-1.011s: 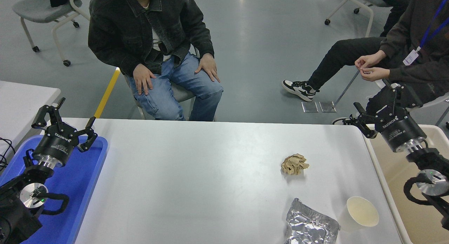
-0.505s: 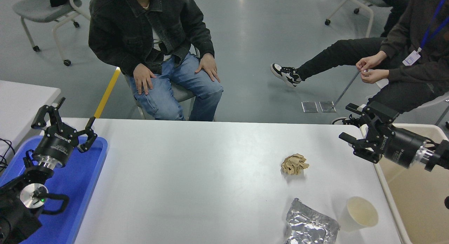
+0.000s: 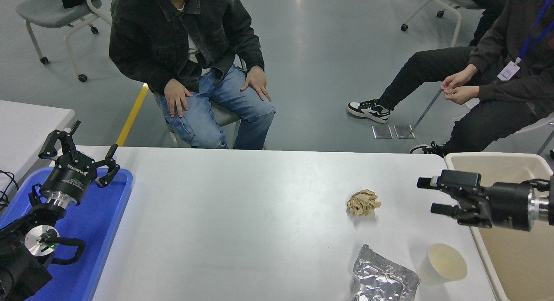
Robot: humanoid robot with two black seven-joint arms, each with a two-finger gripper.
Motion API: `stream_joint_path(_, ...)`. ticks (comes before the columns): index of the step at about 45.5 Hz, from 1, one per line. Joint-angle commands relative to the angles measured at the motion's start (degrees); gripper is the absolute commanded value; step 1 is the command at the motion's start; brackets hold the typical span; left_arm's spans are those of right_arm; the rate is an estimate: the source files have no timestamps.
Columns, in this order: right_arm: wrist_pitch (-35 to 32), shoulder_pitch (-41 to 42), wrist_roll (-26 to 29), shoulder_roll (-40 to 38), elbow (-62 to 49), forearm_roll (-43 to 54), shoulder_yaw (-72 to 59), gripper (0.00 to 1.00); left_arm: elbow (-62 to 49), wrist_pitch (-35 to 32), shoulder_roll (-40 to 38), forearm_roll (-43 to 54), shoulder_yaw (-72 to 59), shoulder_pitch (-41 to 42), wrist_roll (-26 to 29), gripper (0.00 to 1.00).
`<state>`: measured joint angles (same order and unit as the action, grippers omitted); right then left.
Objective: Clean the table surface
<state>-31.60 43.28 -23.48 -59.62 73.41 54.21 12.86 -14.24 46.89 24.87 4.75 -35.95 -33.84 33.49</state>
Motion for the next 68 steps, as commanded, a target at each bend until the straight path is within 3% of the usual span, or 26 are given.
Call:
stream_joint_path(1,-1.3,4.1,2.3,-0.8,1.0,5.6,-7.4,1.0,0.0,0.0,0.0,0.0,0.0,0.0,0.0,1.0)
stream_joint_path(16,-0.7,5.2,2.4,-3.9,1.3,6.1,-8.9,1.0,0.0,0.0,0.0,0.0,0.0,0.0,0.0,1.0)
stream_joint_path(26,2.5,5.9,2.9,-6.8,3.9,15.4,-8.1,1.0,0.0,0.0,0.0,0.0,0.0,0.0,0.0,1.0)
stream_joint_path(30,7.3,5.0,11.8,-6.6,4.7,22.2,-9.3,1.0,0.0,0.0,0.0,0.0,0.0,0.0,0.0,1.0)
stream_joint_path(34,9.5,4.7,23.5,-6.1,5.2,20.9,-9.2,1.0,0.0,0.0,0.0,0.0,0.0,0.0,0.0,1.0)
stream_joint_path(56,7.5,4.3,19.0,-6.2,10.4,17.8,-10.2,1.0,0.0,0.0,0.0,0.0,0.0,0.0,0.0,1.0)
stream_joint_path(68,8.0,3.3,18.7,-0.7,3.1,18.4,-12.7,1.0,0.0,0.0,0.0,0.0,0.0,0.0,0.0,1.0)
